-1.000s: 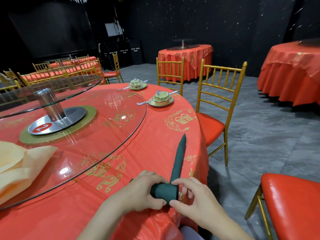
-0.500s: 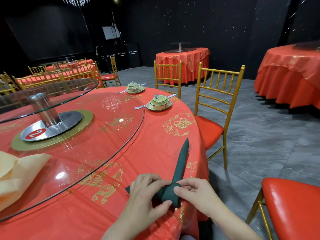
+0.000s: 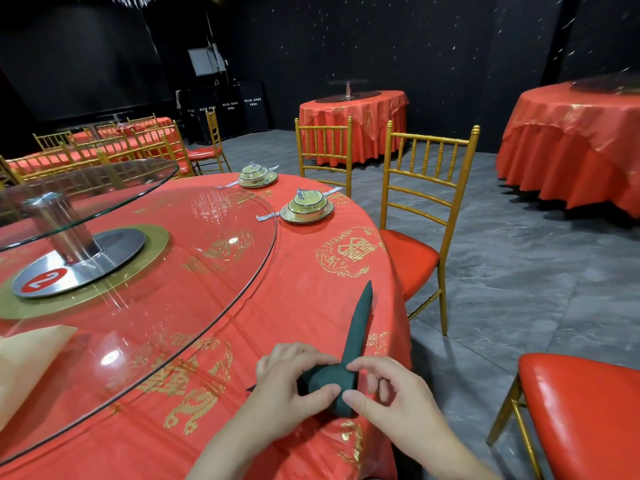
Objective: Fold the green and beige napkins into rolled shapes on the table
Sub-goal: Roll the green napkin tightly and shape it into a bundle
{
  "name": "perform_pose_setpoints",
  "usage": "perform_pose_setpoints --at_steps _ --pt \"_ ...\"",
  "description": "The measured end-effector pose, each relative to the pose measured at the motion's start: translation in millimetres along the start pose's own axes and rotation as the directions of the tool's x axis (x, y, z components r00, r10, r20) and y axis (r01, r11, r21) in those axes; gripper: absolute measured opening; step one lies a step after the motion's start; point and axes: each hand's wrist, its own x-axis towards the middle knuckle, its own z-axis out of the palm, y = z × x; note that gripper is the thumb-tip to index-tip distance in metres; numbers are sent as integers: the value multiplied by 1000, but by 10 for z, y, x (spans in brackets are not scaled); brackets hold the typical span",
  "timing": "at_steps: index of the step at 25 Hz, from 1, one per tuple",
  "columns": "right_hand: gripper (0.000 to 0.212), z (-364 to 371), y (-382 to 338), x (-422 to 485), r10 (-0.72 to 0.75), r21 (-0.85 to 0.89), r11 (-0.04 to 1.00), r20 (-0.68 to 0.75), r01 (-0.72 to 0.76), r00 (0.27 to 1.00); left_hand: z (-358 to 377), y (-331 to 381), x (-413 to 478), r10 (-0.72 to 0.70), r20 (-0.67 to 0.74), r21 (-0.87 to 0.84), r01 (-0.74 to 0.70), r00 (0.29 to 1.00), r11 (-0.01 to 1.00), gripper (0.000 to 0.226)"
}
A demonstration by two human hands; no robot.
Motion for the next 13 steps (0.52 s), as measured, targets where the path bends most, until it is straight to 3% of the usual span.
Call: perform_pose_setpoints --at_steps 3,6,9,13 --pt "25 -12 40 125 84 129 988 0 -83 996 29 -11 7 60 -135 70 -51 989 996 41" --pt "19 -36 89 264 139 185 972 28 -141 990 41 -42 -38 99 -252 102 -75 963 992 34" --pt "10 -46 123 372 156 179 971 15 -156 988 51 -70 -48 139 -212 148 -109 967 983 38" --pt "25 -118 165 491 169 137 976 23 -171 985 38 -42 76 88 -163 183 -58 983 981 47"
